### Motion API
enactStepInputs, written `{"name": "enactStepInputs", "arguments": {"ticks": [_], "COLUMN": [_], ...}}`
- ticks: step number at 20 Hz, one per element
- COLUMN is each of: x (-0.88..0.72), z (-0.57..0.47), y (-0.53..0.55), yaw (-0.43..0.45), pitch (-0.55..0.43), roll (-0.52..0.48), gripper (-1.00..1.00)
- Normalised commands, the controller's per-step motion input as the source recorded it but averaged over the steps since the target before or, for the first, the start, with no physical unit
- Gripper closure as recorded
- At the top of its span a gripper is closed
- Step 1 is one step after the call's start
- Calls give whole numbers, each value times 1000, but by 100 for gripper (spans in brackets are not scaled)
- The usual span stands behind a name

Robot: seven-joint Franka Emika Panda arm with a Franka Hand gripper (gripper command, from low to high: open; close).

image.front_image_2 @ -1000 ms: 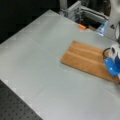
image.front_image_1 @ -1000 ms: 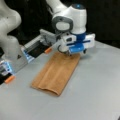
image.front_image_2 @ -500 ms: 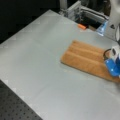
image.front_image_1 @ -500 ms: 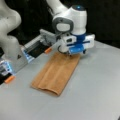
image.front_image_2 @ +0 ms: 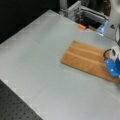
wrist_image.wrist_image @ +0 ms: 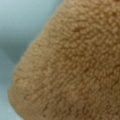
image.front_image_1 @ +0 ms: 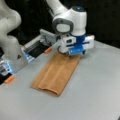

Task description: Folding a towel twice

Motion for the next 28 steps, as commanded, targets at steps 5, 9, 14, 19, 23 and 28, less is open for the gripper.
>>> {"name": "enactStepInputs", "arguments": {"ticks": [5,9,14,19,23,28], "x": [96,100,84,46,-20,-75], "z": [-147,-154,-152,-128,-121,-110], "y": [6,54,91,111,102,72], "yaw": [10,7,25,74,137,140], "pitch": [-56,-61,-61,-54,-35,1], "roll": [-93,-120,-137,-131,-115,-135], "gripper": [-100,-100,-100,-100,-100,100]}}
